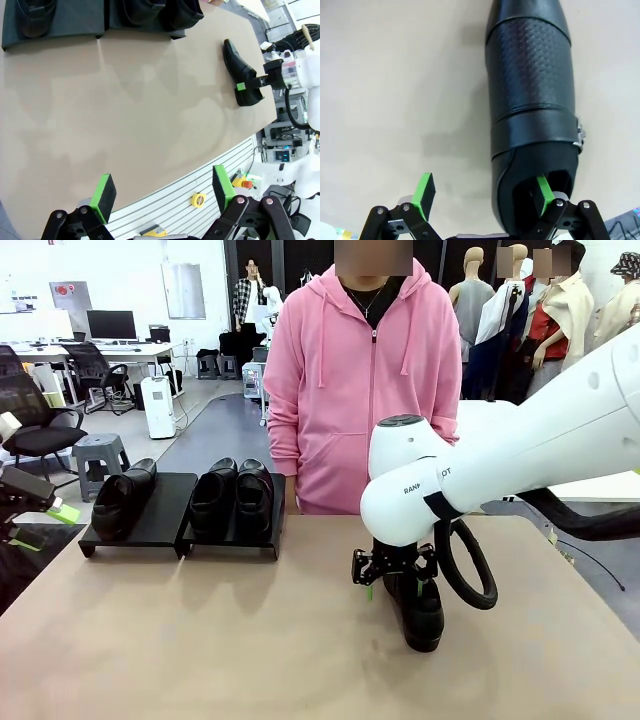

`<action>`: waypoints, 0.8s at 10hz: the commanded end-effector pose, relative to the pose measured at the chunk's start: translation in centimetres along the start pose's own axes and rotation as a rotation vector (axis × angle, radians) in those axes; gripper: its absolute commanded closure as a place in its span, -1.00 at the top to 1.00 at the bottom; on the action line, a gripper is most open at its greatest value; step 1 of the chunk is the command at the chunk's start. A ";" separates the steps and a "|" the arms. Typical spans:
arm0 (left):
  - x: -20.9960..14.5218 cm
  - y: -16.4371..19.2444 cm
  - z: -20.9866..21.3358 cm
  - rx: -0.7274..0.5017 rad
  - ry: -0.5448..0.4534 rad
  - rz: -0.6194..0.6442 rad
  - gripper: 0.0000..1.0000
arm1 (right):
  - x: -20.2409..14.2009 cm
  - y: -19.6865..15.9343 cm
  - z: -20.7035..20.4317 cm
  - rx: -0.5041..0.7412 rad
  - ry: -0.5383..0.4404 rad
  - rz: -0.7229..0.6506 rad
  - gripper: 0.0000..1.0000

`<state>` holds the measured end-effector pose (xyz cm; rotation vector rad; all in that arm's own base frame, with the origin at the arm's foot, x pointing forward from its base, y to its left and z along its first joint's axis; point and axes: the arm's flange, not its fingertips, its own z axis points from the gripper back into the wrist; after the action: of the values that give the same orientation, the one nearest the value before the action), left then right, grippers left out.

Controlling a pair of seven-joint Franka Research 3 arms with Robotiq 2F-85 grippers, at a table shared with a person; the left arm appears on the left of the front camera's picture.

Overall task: Organize the shoes by placing them on the stand.
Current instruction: Pick up one Shoe and place it in the middle of the table.

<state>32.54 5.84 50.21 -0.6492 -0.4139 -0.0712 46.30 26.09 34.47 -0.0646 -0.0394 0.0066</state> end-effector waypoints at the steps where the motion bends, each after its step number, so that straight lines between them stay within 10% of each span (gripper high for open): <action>1: -0.2 0.2 0.2 0.003 0.006 -0.015 1.00 | 0.2 0.7 -1.2 -0.028 -0.022 -0.020 1.00; 5: -0.2 0.2 0.2 0.003 0.006 -0.015 1.00 | 0.0 0.9 -1.2 0.005 0.044 0.039 1.00; 7: -0.2 0.2 0.2 0.003 0.006 -0.015 1.00 | -0.2 1.0 -1.3 -0.001 0.031 0.040 -1.00; 8: -0.2 0.2 0.2 0.003 0.006 -0.015 1.00 | -0.2 0.9 -1.2 0.004 0.026 0.037 -1.00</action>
<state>32.54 5.84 50.21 -0.6492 -0.4139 -0.0712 45.93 26.91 32.86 -0.0730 -0.0116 0.0345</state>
